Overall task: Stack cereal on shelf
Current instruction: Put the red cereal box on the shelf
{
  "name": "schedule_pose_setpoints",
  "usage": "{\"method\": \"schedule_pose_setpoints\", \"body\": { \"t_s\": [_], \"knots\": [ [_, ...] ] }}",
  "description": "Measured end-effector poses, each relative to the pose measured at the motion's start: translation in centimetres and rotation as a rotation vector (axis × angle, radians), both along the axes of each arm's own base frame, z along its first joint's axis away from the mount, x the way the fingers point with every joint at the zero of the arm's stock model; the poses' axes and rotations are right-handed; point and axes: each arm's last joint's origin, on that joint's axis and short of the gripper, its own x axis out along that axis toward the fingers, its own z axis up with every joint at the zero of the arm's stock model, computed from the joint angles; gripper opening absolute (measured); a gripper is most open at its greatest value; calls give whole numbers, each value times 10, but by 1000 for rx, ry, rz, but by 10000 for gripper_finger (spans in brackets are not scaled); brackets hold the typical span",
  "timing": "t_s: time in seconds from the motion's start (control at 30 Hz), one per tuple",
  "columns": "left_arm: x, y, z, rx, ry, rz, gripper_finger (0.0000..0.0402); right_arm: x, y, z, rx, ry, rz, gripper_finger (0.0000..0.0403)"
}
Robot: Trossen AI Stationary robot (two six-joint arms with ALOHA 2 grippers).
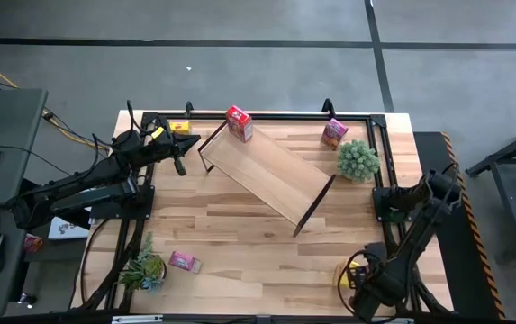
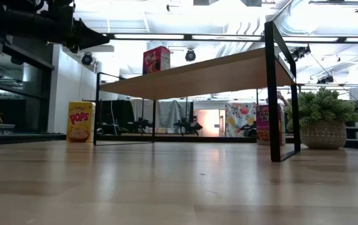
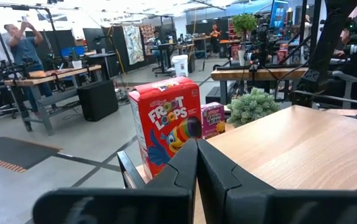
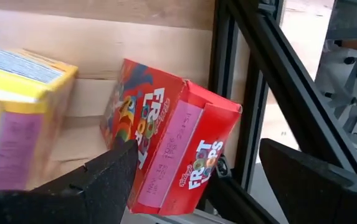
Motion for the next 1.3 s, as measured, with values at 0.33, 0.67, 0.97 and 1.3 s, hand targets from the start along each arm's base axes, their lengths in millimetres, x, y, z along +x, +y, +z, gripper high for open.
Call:
{"method": "schedule_pose_setpoints", "body": {
  "t_s": [0.33, 0.67, 0.97, 1.3],
  "knots": [
    [0, 0, 0, 0, 1, 0, 0, 3, -3, -31, 45, -38, -1, 328],
    [0, 0, 0, 2, 1, 0, 0, 6, -4, -34, 20, -119, 83, 328],
    [0, 0, 0, 2, 1, 0, 0, 5, -5, -34, -3, -107, 66, 328],
    [0, 0, 0, 2, 1, 0, 0, 4, -5, -34, 6, -73, 43, 288]
  ]
}}
